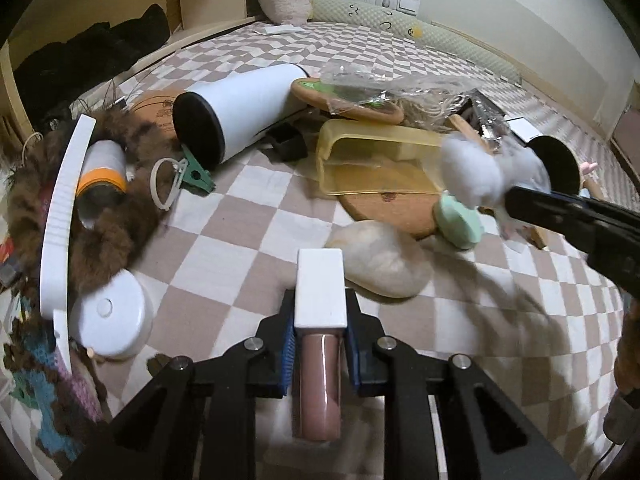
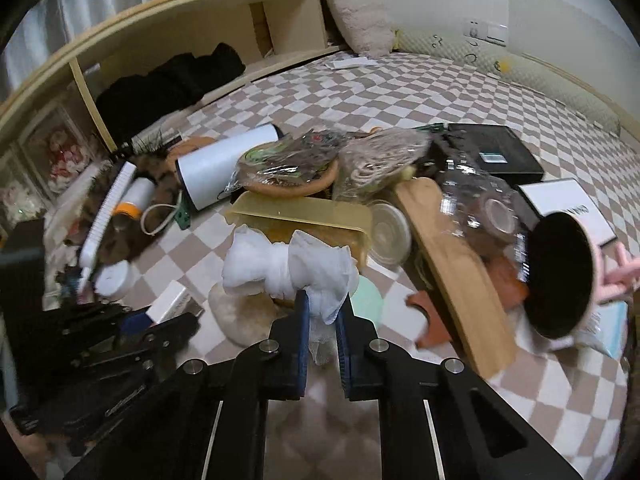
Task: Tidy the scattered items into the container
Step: 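Grasp the white cotton pad with right tool while left holds lip gloss, then carry the cotton pad and lip gloss tube over the clear box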
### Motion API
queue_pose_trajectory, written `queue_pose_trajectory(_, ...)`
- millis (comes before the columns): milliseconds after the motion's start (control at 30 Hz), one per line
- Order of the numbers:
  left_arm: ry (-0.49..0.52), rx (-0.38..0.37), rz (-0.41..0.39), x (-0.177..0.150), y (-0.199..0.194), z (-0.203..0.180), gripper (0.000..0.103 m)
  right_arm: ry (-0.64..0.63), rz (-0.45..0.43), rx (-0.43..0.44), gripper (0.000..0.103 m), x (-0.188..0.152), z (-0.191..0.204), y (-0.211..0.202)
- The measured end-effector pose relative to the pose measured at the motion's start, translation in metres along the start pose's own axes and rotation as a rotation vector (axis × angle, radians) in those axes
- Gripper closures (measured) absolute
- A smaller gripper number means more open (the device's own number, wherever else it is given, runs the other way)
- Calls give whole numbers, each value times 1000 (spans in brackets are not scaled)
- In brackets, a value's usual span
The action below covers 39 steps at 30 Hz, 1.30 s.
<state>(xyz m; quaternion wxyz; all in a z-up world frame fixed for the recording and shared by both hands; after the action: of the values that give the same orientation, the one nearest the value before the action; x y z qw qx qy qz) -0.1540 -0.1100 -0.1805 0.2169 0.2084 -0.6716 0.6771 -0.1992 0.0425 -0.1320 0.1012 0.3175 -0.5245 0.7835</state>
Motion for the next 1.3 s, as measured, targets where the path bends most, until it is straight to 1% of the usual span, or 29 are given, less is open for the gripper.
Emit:
queue_pose_trajectory(100, -5, -11, -16, 1, -8, -9, 82, 8, 9, -9, 90, -4, -5, -14)
queue_pose_trajectory(167, -3, -24, -24, 1, -13, -18, 82, -4, 12, -35, 90, -9, -8, -21)
queue_pose_trajectory(300, 31, -37, -32, 1, -21, -40, 82, 5, 34, -69, 90, -23, -19, -32)
queue_pose_trajectory(633, 45, -80, -27, -13, -36, -82, 82, 45, 54, -144, 90, -60, -59, -65)
queue_pose_trajectory(900, 57, -97, -64, -15, -58, -103, 82, 39, 28, -207, 90, -79, -78, -97)
queue_pose_trajectory(1067, 66, -107, -56, -25, -63, -116, 82, 36, 12, -228, 90, -91, -84, -113)
queue_pose_trajectory(1200, 85, -123, -44, -32, -64, -128, 82, 46, 3, -229, 90, -98, -88, -126)
queue_pose_trajectory(1300, 97, -130, -50, -33, -69, -136, 82, 56, -16, -230, 90, -99, -90, -137)
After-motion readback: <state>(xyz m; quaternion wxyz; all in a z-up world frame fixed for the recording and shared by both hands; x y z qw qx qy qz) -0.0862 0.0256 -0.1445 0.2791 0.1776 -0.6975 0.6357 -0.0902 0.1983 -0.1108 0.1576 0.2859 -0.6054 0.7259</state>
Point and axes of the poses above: each gripper's, at about its wrist camera, not at the fingertips, and y roughly the way its jaws point, z to its left, x to its top, the point moved 5 cm from there along y, roughly the way its jaws point, and after that the axes turned 8 degrees about y, right-handed, at the moved point
